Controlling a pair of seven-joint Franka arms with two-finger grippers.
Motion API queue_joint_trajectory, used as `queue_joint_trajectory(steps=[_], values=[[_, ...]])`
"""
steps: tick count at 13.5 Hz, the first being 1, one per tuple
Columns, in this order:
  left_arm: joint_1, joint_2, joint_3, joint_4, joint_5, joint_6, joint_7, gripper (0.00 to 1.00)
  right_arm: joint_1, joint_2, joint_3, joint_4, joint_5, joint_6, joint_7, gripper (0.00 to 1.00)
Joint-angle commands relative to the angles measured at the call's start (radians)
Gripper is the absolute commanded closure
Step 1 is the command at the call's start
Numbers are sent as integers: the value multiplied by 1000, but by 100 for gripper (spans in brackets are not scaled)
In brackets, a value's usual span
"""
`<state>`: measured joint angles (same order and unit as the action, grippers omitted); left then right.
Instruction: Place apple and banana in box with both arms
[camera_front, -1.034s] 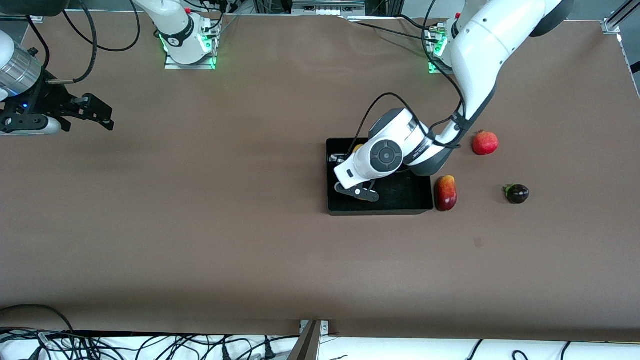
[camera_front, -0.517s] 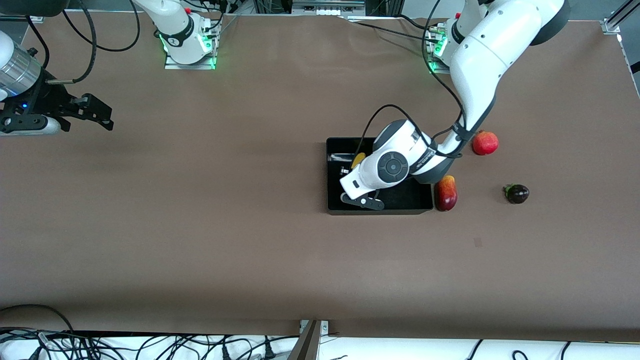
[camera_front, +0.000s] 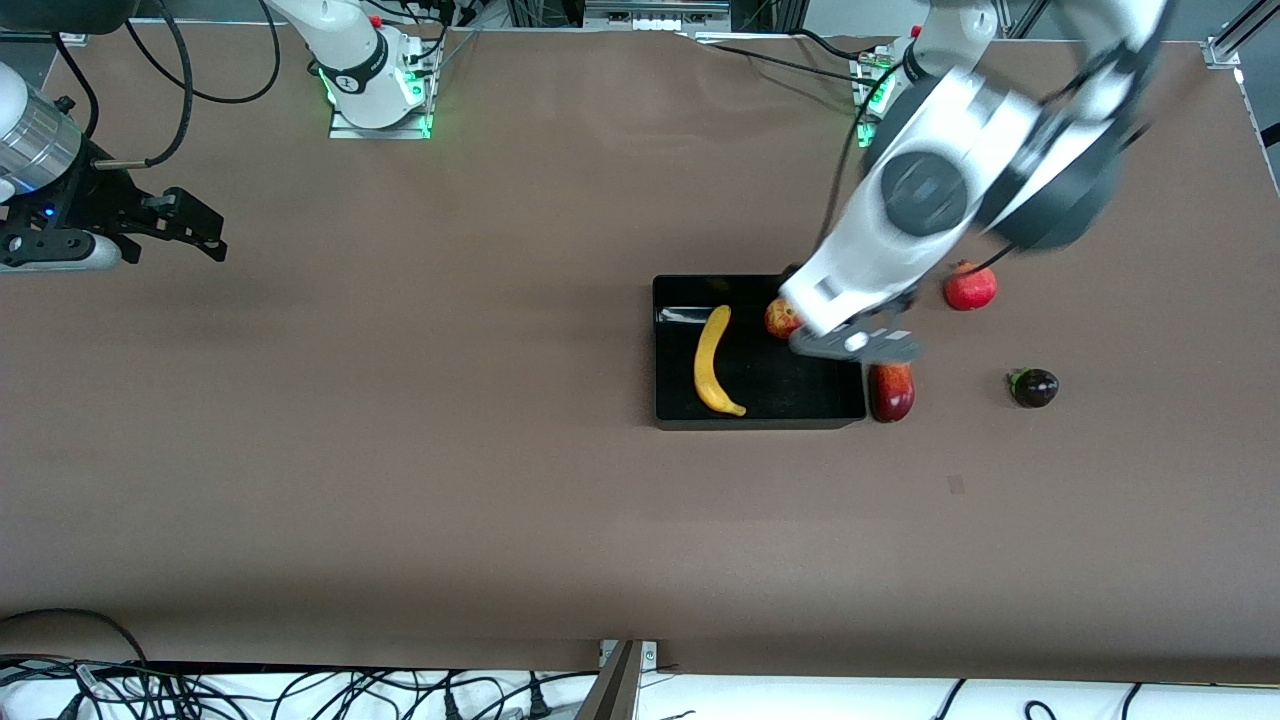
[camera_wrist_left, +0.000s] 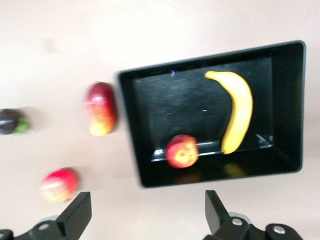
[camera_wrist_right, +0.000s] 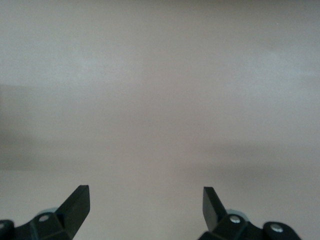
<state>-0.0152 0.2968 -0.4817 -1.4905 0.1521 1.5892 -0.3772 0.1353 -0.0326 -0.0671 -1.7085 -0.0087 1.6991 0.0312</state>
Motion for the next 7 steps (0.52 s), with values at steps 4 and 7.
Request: queue_joint_trajectory(steps=[4, 7], values=[[-32, -247, 343, -132, -148, 17, 258, 0, -11, 3, 6, 17, 3, -16, -10, 0], [-37, -390, 394, -264, -151, 93, 254, 0, -11, 3, 4, 17, 3, -18, -10, 0]])
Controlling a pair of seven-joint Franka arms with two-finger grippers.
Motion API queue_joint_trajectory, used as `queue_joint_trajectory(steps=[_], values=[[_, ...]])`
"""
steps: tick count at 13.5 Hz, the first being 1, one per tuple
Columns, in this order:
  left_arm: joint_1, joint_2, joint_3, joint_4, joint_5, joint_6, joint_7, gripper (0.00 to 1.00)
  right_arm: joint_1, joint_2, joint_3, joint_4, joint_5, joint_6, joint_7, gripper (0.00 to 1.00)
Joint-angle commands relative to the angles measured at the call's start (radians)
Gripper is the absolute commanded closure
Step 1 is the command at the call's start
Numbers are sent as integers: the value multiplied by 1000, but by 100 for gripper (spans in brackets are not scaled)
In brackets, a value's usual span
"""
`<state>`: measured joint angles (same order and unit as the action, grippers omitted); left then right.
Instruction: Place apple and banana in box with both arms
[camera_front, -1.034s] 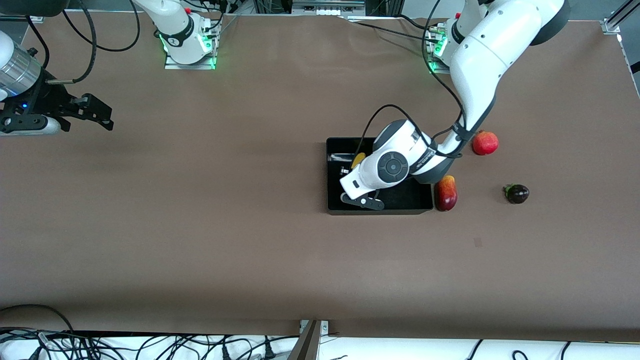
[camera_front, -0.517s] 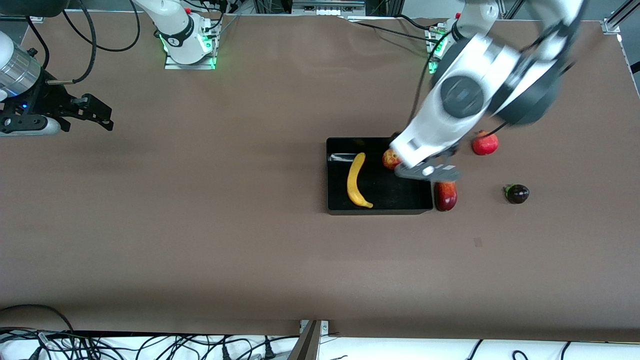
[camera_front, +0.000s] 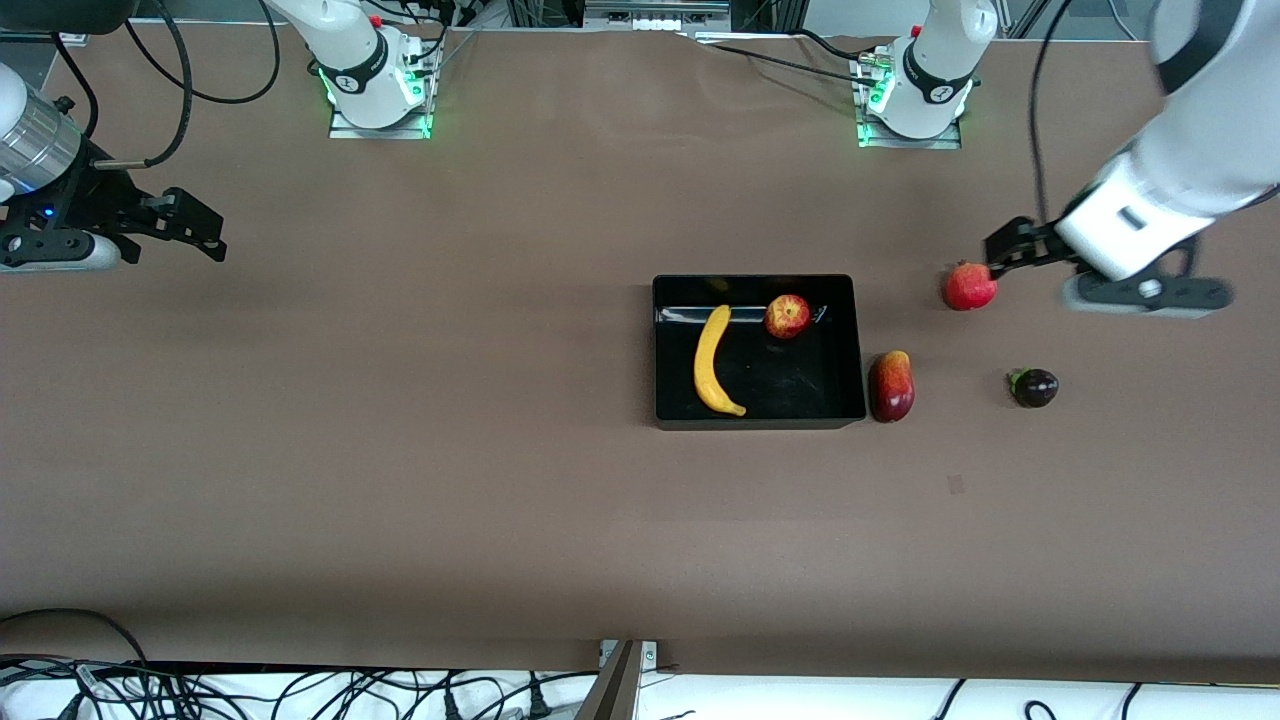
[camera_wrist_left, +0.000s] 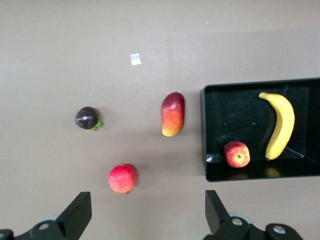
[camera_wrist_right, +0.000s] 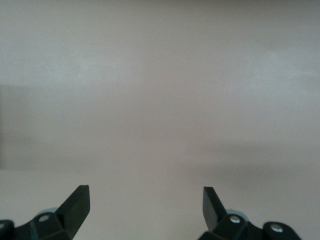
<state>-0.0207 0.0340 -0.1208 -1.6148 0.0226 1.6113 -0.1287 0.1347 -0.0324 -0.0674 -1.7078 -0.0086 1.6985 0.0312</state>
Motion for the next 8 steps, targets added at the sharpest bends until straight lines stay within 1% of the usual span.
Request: queue_joint_trajectory(steps=[1, 2, 3, 6, 8], values=[[-48, -135, 49, -155, -23, 74, 14, 0, -10, 3, 4, 16, 2, -17, -10, 0], [-76, -137, 90, -171, -26, 76, 21, 0, -10, 3, 4, 16, 2, -17, -10, 0], [-82, -137, 99, -175, -29, 73, 20, 0, -10, 3, 4, 16, 2, -17, -10, 0], [-81, -111, 90, -162, -29, 65, 18, 0, -12, 3, 4, 16, 2, -17, -10, 0], [-84, -111, 82, -155, -29, 52, 6, 0, -12, 3, 4, 16, 2, -17, -10, 0]])
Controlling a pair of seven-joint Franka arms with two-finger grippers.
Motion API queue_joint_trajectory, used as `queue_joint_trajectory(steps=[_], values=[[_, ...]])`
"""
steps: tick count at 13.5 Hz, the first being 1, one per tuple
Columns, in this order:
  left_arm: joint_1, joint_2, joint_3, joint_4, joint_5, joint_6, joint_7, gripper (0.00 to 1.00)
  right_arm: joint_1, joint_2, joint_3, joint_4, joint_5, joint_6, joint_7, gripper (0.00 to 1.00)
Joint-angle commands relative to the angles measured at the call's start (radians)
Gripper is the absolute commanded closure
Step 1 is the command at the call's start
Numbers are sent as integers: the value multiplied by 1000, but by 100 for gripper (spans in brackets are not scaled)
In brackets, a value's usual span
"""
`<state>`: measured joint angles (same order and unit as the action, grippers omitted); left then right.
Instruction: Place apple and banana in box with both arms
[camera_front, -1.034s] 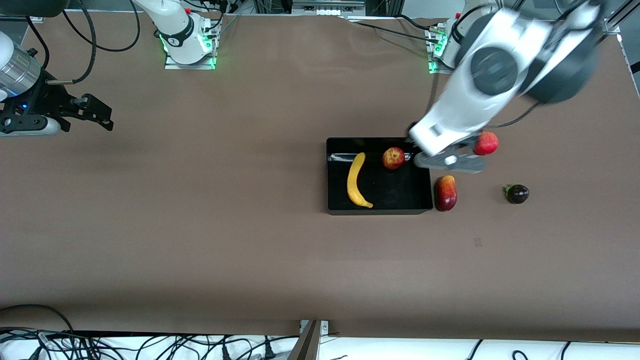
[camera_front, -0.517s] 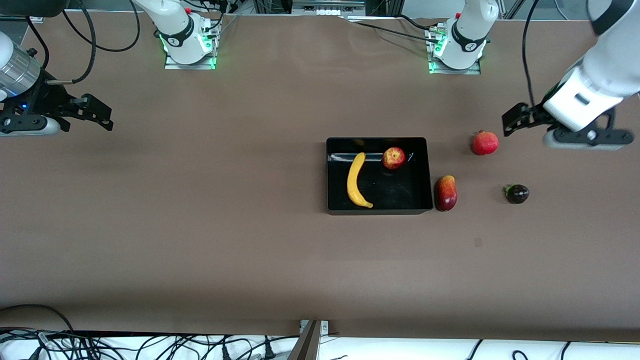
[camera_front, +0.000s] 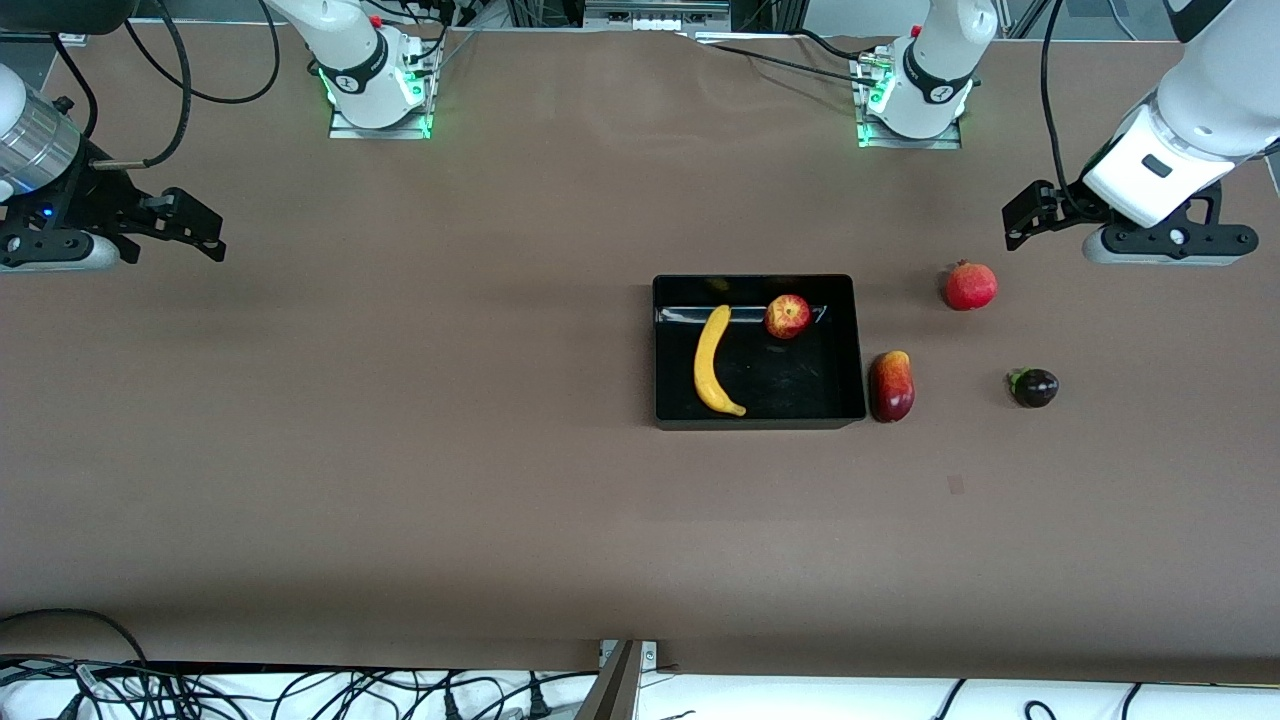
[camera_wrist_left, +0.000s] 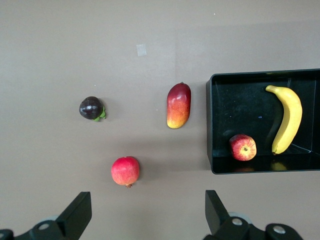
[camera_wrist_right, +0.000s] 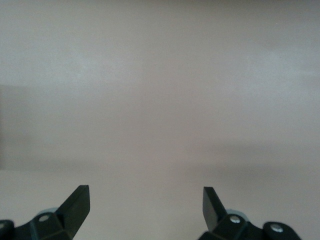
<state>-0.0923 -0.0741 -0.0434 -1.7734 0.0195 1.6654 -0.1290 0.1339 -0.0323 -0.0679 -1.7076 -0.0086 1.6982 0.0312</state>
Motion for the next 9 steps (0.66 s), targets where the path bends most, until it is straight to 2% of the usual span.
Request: queue_joint_trajectory(steps=[1, 9], values=[[-12, 5, -10, 23, -24, -13, 3, 0, -11, 3, 5, 16, 2, -17, -10, 0], [-11, 20, -12, 51, -12, -41, -6, 0, -11, 3, 5, 16, 2, -17, -10, 0]])
